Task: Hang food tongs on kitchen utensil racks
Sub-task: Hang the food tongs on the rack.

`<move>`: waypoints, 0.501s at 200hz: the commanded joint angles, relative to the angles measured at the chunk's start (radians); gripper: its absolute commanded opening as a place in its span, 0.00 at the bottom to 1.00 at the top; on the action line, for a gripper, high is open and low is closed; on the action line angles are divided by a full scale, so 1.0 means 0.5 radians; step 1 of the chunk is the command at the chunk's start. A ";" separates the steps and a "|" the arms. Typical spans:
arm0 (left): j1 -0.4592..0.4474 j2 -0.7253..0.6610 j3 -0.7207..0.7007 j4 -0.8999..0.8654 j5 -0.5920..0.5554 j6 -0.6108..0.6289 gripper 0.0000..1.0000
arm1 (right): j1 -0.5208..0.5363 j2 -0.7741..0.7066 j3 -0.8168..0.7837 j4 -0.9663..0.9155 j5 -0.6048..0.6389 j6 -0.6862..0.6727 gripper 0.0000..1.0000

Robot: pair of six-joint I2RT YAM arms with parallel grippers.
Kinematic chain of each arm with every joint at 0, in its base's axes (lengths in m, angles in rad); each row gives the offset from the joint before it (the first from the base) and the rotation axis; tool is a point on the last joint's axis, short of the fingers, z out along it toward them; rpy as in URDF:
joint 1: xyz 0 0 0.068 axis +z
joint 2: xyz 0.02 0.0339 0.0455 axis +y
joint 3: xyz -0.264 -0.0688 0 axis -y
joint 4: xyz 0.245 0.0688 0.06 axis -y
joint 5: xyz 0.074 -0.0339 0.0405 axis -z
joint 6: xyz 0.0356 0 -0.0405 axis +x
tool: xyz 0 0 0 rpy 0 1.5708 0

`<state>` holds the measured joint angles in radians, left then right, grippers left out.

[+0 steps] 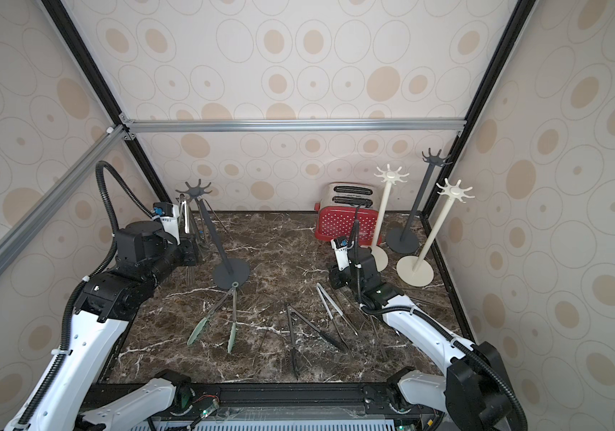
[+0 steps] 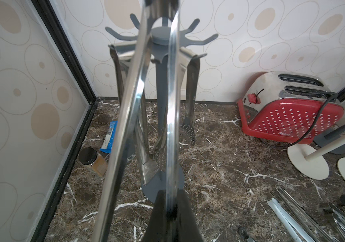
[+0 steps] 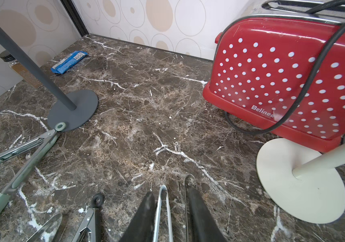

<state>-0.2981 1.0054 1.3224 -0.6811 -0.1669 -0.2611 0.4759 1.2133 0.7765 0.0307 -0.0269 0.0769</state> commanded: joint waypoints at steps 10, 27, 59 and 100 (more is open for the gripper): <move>0.014 0.014 0.033 0.145 -0.056 0.063 0.00 | -0.023 0.025 0.035 0.024 -0.011 -0.040 0.31; 0.016 0.022 0.025 0.153 -0.062 0.066 0.00 | -0.025 0.028 0.035 0.025 -0.014 -0.040 0.31; 0.020 0.035 0.010 0.176 -0.062 0.069 0.00 | -0.031 0.034 0.033 0.024 -0.014 -0.040 0.31; 0.021 0.045 -0.018 0.198 -0.048 0.054 0.00 | -0.033 0.038 0.031 0.024 -0.018 -0.042 0.31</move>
<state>-0.2962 1.0286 1.3167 -0.6270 -0.1825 -0.2523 0.4690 1.2251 0.7765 0.0307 -0.0277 0.0681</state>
